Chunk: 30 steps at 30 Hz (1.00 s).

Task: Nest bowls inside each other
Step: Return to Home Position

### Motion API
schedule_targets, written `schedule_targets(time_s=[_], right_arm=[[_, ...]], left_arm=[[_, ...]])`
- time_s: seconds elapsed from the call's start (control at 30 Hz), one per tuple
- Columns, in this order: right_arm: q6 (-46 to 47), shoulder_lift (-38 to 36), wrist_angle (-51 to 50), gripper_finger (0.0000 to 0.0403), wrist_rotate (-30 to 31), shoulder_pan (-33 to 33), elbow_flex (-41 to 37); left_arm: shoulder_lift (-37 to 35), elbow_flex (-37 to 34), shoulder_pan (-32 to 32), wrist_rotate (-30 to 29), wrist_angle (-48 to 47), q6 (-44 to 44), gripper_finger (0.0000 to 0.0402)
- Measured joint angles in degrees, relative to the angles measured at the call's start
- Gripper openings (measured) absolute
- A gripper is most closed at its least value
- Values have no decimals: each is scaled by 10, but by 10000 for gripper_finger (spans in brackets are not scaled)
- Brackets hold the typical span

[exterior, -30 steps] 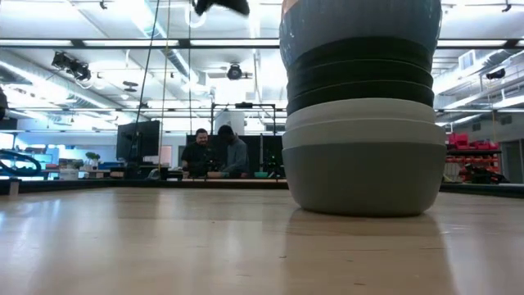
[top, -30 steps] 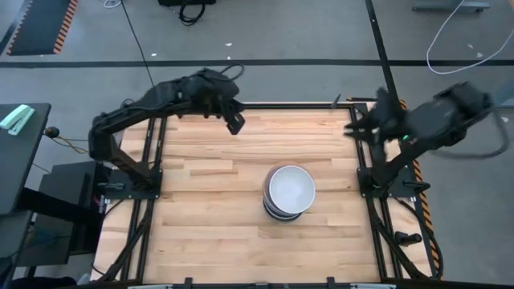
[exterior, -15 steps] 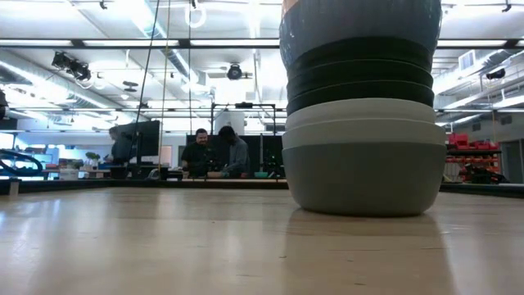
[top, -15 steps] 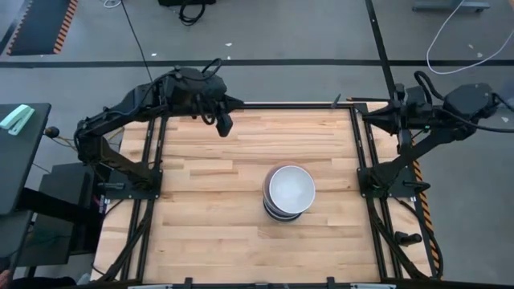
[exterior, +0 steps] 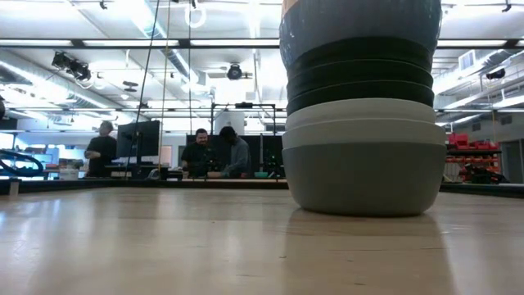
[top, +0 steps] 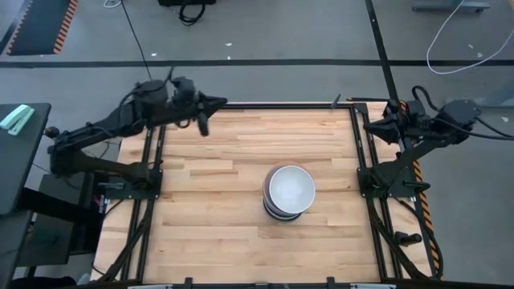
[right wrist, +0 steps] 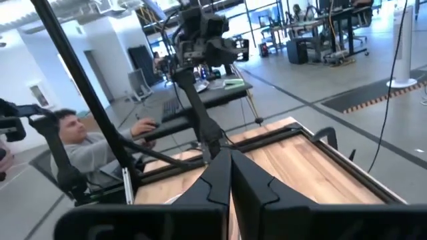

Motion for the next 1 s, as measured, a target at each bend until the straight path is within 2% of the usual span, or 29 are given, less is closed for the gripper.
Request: schedule_targets(time_s=[0.23, 0.43, 0.6, 0.8, 1.0], right_arm=[[-12, -58, 65, 12, -2, 0, -71], [-43, -120, 164, 13, -29, 0, -139], [-45, -165, 206, 12, -32, 0, -177], [-111, -214, 330, 13, -81, 0, -224], [-109, -241, 346, 11, -86, 0, -248]], left_arm=[[-90, -133, -2, 30, 74, -17, 21], [-162, -241, -2, 54, 208, -30, 25], [-234, -314, -3, 59, 223, -35, 12], [-324, -410, -16, 62, 341, -47, 11], [-383, -496, -28, 62, 408, -71, 23]])
